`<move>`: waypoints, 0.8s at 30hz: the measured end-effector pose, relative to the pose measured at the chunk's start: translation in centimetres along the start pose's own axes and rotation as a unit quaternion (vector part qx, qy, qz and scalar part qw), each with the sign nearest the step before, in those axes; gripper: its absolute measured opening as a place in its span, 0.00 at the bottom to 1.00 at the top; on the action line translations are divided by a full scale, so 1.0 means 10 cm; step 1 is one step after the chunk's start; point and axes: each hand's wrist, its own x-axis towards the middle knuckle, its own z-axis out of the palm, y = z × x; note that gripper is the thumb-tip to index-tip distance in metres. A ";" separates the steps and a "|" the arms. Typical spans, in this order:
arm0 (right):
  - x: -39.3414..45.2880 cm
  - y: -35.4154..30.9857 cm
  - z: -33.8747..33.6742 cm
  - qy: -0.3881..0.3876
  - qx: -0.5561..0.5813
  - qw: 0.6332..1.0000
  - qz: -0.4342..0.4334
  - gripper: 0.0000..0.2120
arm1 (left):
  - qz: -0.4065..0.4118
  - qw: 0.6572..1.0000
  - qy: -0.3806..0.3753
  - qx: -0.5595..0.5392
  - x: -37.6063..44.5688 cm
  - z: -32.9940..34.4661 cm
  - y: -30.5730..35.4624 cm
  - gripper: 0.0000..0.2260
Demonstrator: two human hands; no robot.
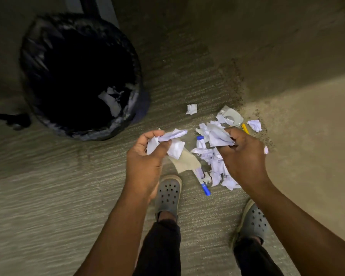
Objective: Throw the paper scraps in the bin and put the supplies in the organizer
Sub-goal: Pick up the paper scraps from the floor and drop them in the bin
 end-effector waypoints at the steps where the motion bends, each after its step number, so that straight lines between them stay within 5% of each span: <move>1: 0.02 -0.21 0.08 -0.004 0.012 1.000 -0.021 0.14 | 0.029 0.999 0.014 0.007 0.03 -0.10 0.16 0.10; 8: 0.27 -1.43 0.77 -0.045 0.024 0.987 -0.153 0.10 | 0.185 0.964 0.185 0.054 0.32 -0.75 0.92 0.10; 13: 0.62 -1.87 1.39 -0.080 -0.026 0.978 -0.192 0.06 | 0.191 0.935 0.275 0.118 0.91 -1.15 1.07 0.06; 18: 0.98 -1.95 1.82 -0.204 -0.180 0.949 -0.161 0.28 | 0.102 0.952 0.208 0.198 1.47 -1.37 1.06 0.19; 21: 1.06 -1.92 1.89 -0.223 -0.207 0.937 -0.173 0.30 | 0.026 0.969 0.091 0.229 1.58 -1.40 1.01 0.23; 24: 1.04 -1.84 1.91 -0.204 -0.200 0.940 -0.189 0.27 | 0.062 0.963 0.080 0.251 1.55 -1.40 0.98 0.23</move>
